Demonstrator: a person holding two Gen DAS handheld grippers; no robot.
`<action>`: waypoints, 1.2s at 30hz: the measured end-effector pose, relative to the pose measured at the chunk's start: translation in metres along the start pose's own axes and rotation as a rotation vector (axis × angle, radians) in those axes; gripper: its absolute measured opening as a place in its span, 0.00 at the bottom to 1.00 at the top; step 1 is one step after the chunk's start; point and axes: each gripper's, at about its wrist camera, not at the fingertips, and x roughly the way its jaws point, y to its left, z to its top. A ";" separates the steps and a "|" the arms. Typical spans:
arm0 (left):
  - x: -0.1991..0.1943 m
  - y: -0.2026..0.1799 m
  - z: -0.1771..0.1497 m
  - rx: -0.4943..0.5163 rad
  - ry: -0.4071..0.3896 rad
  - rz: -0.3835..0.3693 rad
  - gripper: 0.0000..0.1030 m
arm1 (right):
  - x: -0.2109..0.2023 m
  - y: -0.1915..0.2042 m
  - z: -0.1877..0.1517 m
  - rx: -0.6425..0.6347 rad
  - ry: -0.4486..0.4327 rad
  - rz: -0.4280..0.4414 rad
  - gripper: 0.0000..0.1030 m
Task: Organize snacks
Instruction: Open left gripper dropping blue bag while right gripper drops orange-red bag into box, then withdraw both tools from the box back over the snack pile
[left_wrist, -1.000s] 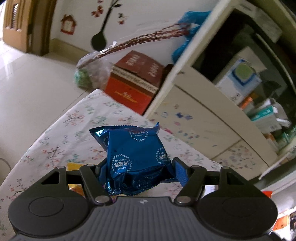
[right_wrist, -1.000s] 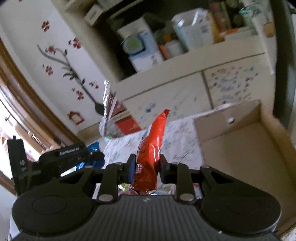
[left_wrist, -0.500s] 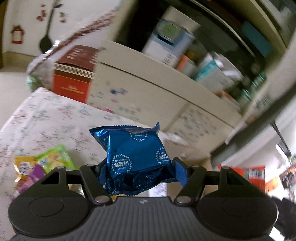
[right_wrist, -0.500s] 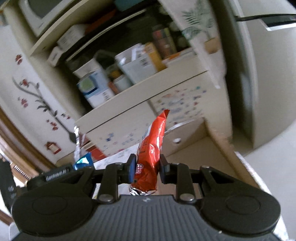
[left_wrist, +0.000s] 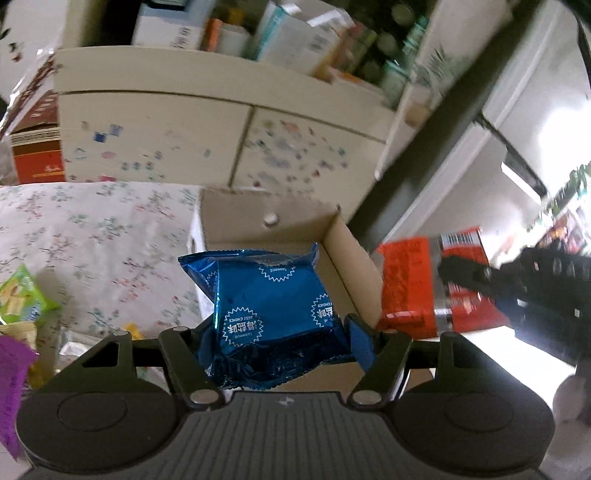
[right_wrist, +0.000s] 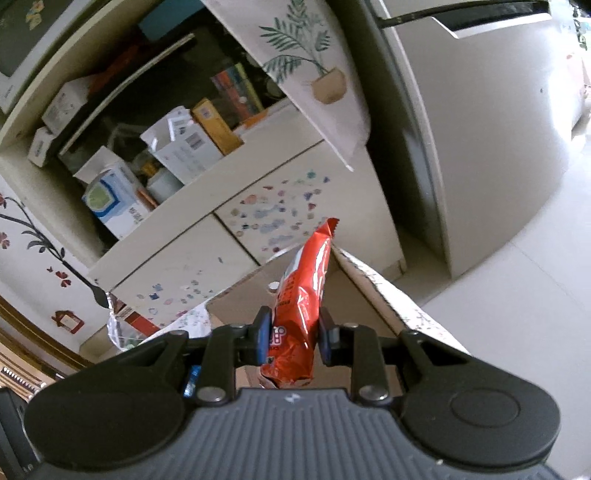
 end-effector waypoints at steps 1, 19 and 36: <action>0.003 -0.003 -0.001 0.015 0.007 0.001 0.72 | 0.000 -0.002 0.000 0.004 0.006 -0.002 0.25; -0.006 -0.010 0.002 0.113 0.007 0.108 0.98 | 0.008 -0.001 -0.003 -0.003 0.026 -0.011 0.47; -0.092 0.105 0.027 -0.131 -0.106 0.276 1.00 | 0.022 0.073 -0.056 -0.334 0.145 0.270 0.55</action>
